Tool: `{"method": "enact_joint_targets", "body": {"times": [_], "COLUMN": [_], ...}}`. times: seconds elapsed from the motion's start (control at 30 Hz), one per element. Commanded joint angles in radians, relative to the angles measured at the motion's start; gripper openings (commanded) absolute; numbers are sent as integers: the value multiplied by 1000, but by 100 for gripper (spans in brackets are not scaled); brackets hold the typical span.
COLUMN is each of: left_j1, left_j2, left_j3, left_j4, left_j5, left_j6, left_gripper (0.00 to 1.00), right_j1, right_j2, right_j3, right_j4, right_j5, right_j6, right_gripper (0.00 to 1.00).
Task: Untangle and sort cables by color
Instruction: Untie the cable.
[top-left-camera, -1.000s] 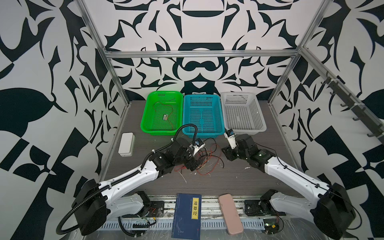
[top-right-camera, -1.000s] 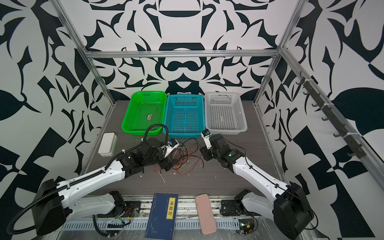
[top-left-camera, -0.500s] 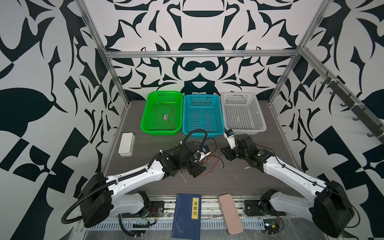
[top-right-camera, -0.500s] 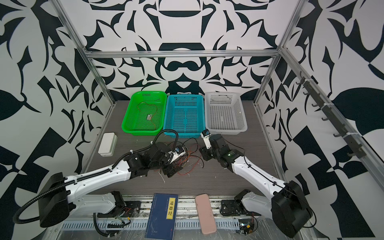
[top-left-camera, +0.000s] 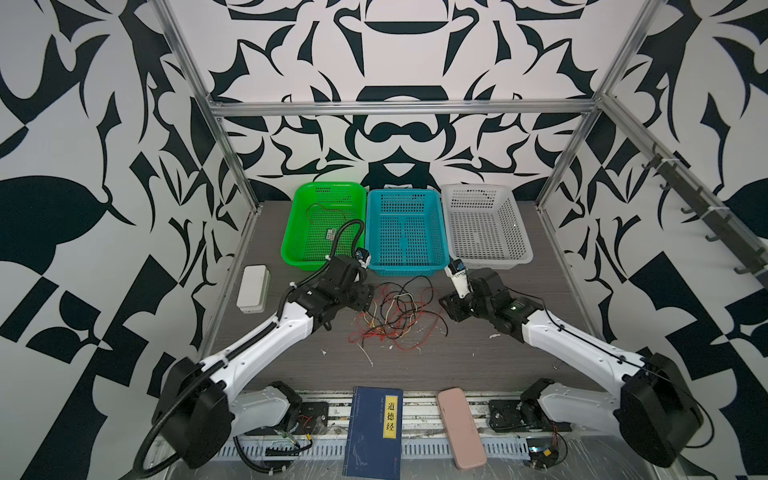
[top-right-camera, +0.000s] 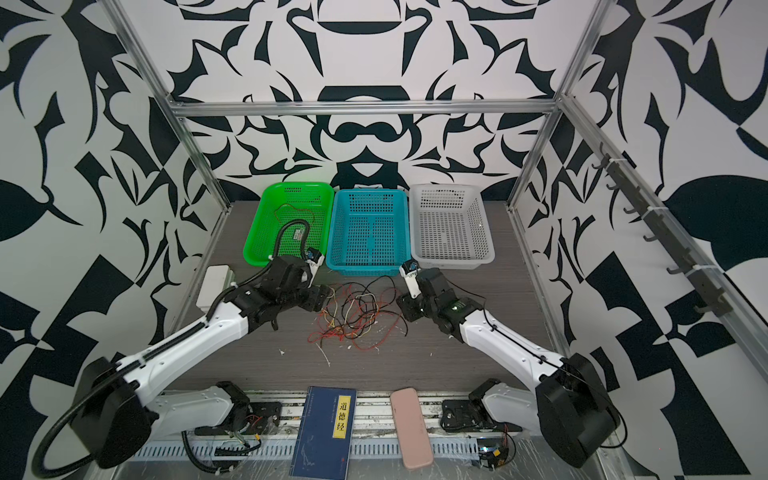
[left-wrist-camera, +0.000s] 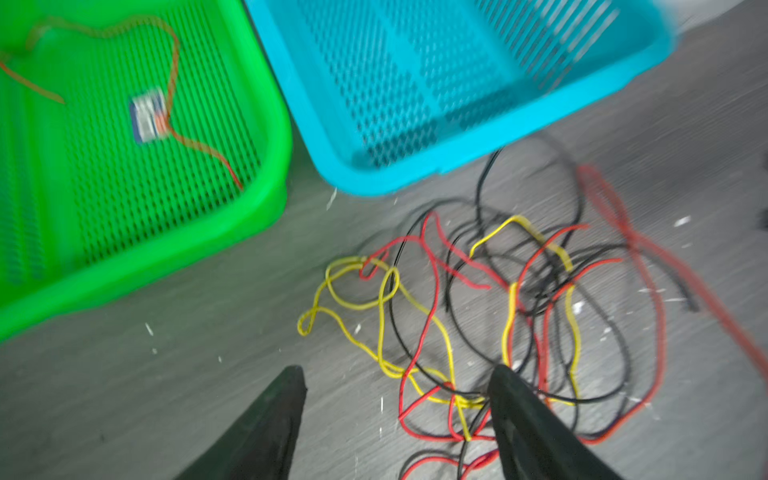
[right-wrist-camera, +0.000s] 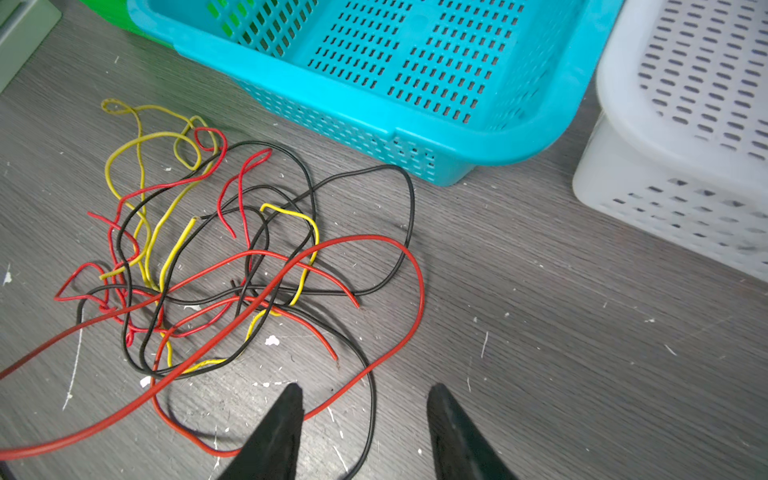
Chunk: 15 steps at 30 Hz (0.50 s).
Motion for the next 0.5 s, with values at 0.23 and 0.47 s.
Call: {"method": "enact_joint_targets", "body": {"times": [0.23, 0.47], "left_j1": [69, 72], "left_j2": [188, 248], "left_j3": [73, 67], "left_j4": [-115, -18], "left_j5": [87, 107], "left_j6": [-99, -79], "left_gripper": [62, 51], "right_j1": [-4, -4], "right_j2": [-10, -8], "right_j3": [13, -8], "right_j4": [27, 39], "right_j5": [-9, -8], "right_j6": [6, 11], "right_gripper": [52, 52]}}
